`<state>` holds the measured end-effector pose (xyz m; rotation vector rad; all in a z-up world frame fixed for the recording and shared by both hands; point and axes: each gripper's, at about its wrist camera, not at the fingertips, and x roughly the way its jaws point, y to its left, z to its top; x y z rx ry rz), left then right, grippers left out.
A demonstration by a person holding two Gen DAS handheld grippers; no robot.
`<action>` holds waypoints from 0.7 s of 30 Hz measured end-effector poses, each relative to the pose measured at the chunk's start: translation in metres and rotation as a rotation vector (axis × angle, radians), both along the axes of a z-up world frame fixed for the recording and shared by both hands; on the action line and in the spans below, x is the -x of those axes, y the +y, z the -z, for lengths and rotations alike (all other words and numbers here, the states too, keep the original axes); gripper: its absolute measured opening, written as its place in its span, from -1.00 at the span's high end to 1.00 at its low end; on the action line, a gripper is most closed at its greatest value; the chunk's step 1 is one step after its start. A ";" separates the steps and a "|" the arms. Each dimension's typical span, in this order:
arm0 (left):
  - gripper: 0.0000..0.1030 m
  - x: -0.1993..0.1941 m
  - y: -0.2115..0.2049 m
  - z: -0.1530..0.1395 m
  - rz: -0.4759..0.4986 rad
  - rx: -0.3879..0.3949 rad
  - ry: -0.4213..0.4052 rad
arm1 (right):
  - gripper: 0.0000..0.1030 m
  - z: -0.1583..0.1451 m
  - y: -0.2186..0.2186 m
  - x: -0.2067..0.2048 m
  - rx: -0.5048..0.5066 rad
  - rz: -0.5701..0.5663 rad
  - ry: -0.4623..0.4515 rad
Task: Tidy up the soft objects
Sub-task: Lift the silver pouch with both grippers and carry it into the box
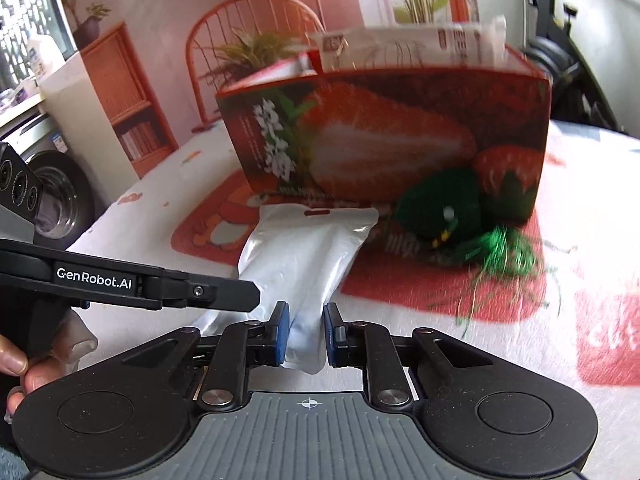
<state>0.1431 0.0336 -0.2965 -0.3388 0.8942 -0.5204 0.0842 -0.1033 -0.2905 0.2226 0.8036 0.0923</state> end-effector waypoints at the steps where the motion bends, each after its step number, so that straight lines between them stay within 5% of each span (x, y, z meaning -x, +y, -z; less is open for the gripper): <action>1: 0.37 0.001 0.001 -0.002 -0.002 0.005 -0.007 | 0.68 -0.002 0.000 0.001 0.005 -0.003 -0.009; 21: 0.37 -0.010 0.009 -0.104 0.042 0.067 -0.209 | 0.68 -0.092 0.003 -0.016 0.180 -0.086 -0.247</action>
